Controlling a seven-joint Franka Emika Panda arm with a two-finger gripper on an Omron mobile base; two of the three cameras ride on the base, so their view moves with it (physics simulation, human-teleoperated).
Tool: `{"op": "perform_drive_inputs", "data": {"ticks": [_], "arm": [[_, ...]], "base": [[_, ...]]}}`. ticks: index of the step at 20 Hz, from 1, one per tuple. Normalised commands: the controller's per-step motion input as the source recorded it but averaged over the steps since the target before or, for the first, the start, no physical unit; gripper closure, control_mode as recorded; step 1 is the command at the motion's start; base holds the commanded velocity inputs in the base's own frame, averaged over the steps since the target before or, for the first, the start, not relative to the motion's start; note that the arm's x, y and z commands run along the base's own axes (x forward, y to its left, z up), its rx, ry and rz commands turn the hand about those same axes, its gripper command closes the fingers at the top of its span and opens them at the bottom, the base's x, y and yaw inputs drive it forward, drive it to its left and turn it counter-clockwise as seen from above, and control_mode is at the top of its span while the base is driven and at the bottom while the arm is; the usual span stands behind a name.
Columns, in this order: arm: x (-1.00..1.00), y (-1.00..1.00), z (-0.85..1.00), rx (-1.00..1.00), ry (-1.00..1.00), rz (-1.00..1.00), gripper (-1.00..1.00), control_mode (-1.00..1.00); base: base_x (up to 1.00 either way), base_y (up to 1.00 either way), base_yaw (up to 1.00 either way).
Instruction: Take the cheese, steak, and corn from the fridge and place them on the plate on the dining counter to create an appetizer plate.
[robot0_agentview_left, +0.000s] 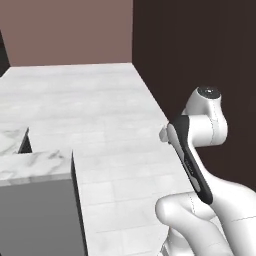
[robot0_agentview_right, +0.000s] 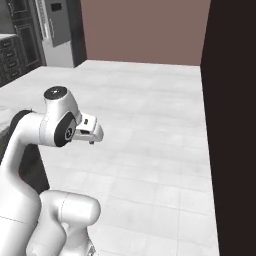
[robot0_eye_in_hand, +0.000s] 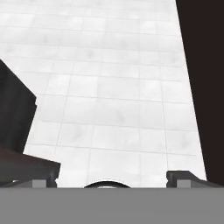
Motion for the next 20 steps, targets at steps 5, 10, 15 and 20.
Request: {"op": "perform_drive_inputs", "data": {"ticks": [5,10,15,20], "arm": [[0.00,0.00,0.00,0.00,0.00,0.00,-1.00,1.00],[0.00,0.00,0.00,0.00,0.00,0.00,-1.00,1.00],[0.00,0.00,0.00,0.00,0.00,0.00,-1.00,1.00],[0.00,0.00,0.00,0.00,0.00,0.00,-1.00,1.00]], "base": [[1.00,0.00,0.17],[1.00,0.00,0.28],[1.00,-0.01,0.39],[1.00,-0.09,0.43]]}}
